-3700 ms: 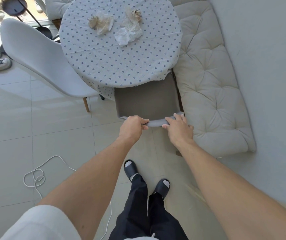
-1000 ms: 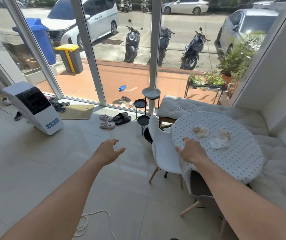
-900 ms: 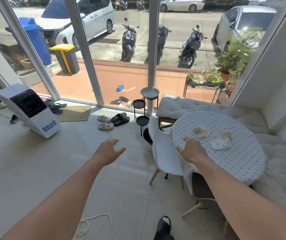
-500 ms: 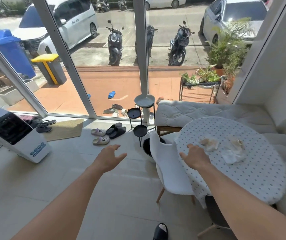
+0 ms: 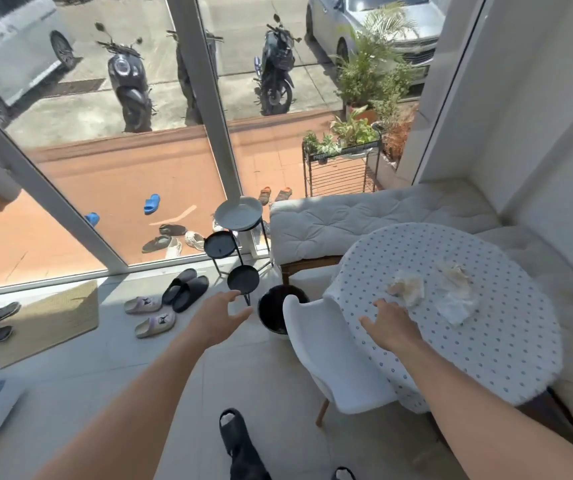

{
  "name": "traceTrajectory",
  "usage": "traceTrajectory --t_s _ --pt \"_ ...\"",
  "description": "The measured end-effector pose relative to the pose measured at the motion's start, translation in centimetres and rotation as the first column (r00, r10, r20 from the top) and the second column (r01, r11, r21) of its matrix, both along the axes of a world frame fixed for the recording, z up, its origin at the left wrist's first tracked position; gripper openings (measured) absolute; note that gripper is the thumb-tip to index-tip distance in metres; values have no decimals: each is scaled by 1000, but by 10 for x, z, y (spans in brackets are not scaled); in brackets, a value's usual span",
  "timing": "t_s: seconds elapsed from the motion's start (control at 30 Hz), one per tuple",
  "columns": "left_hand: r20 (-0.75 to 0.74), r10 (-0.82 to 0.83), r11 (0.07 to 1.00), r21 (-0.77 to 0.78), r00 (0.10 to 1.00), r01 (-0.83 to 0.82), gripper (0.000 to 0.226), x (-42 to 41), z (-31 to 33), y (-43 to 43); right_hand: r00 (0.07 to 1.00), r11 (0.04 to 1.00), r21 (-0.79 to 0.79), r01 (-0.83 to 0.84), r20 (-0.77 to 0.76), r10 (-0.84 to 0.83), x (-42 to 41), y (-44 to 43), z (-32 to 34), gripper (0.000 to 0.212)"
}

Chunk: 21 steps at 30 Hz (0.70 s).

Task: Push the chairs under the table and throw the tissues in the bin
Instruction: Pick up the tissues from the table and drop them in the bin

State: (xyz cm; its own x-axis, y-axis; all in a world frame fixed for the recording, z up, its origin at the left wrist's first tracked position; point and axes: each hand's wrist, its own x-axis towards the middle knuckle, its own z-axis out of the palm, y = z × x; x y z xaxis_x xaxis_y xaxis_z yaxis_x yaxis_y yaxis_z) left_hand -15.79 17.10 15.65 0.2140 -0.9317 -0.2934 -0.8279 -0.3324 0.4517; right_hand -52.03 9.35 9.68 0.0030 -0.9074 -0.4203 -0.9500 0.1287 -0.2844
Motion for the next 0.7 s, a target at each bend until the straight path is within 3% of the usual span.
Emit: traceTrajectory --t_s 0.17,0.43,0.7 --pt "-44 -197 979 39 979 198 50 34 -11 -83 980 980 29 199 -9 -199 12 -13 -12 77" --pt "-73 -424 901 72 903 429 69 76 -25 -194 881 880 43 473 -43 -472 42 -6 -15 74" --pt "-59 -659 745 85 750 661 69 25 -35 -268 745 745 37 666 21 -667 48 16 -15 68"
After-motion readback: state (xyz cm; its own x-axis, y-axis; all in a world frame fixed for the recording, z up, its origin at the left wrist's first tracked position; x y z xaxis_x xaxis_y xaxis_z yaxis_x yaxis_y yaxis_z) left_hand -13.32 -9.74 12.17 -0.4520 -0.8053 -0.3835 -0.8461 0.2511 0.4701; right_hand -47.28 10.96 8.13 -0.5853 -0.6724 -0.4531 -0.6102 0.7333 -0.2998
